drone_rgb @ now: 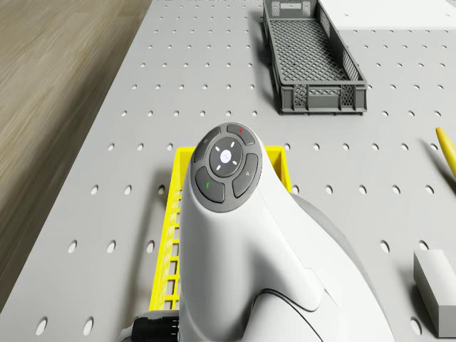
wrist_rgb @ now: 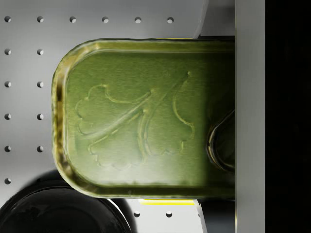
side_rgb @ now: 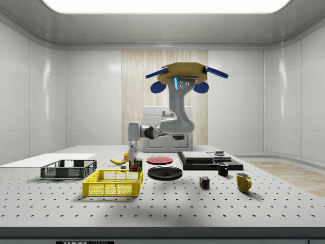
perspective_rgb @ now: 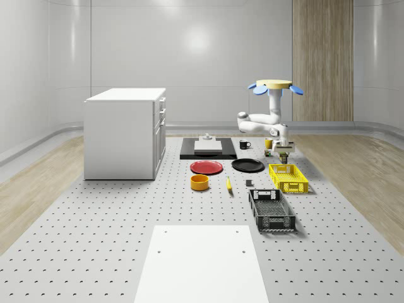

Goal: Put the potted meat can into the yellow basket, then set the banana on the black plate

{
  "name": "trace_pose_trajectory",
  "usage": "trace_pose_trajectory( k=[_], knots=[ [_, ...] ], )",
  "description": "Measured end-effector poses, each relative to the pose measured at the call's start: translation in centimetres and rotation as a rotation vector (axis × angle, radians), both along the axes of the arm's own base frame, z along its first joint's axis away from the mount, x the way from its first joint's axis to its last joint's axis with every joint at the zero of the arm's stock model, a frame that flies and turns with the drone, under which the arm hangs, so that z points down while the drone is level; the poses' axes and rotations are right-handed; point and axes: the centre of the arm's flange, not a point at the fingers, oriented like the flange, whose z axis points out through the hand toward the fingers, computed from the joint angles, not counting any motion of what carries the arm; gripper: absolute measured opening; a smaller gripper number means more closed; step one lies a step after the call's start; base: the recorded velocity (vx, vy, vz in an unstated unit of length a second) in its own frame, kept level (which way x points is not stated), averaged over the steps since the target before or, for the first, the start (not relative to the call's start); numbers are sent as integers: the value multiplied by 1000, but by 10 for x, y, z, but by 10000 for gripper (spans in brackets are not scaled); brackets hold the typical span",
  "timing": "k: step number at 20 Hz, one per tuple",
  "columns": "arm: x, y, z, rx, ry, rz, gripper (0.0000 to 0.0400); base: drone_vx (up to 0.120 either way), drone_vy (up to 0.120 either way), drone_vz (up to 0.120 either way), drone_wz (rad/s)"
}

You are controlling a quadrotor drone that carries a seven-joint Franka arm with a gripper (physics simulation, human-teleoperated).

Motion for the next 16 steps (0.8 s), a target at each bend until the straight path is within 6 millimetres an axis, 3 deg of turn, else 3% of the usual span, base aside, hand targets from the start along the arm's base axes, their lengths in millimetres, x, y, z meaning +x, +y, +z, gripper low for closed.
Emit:
trace_pose_trajectory(
  k=[5,12,16],
  knots=[
    [0,0,0,0,0,0,286,120,0,-64,0],
    [0,0,0,0,0,0,286,120,0,-120,0],
    [0,0,0,0,0,0,286,120,0,0,0]
  ],
)
